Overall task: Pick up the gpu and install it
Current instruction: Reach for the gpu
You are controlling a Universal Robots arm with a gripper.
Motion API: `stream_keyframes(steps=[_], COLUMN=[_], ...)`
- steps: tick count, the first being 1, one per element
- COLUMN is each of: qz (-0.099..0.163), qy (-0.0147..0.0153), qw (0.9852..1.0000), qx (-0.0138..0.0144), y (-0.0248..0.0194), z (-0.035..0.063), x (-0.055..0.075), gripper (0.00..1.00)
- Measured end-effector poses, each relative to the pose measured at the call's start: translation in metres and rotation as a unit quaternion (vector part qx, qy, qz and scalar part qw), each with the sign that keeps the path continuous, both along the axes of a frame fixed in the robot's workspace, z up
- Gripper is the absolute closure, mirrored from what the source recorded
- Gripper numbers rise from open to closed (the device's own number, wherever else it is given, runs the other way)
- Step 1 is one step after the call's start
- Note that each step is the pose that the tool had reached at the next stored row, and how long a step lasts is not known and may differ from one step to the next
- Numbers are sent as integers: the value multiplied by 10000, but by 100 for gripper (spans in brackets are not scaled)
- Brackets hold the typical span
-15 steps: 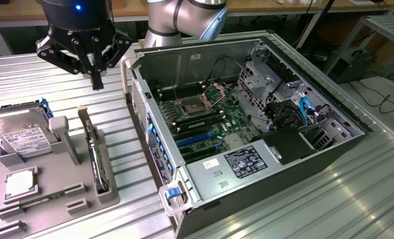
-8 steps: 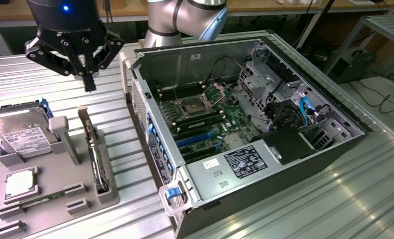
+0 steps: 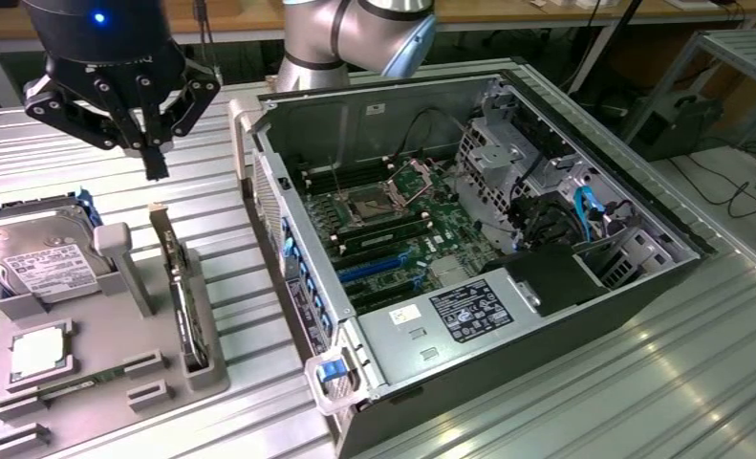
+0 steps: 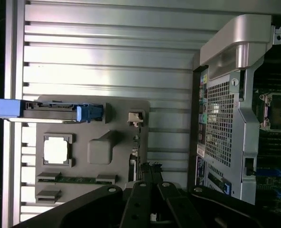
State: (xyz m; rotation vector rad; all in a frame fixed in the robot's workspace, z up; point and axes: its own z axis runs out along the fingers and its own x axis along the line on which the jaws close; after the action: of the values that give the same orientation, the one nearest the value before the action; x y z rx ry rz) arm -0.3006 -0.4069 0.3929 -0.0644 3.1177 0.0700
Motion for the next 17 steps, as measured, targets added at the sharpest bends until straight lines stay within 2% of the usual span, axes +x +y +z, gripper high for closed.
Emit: stream_keyframes(steps=[7, 13, 16, 17], qz=[3, 4, 4, 4], qy=[2, 2, 2, 2], qw=[10000, 10000, 10000, 10000], qx=[0, 0, 0, 0], y=[-6, -7, -43, -70], z=[0, 0, -1, -1], x=[-111, -130, -130, -130], gripper=[89, 89, 89, 89])
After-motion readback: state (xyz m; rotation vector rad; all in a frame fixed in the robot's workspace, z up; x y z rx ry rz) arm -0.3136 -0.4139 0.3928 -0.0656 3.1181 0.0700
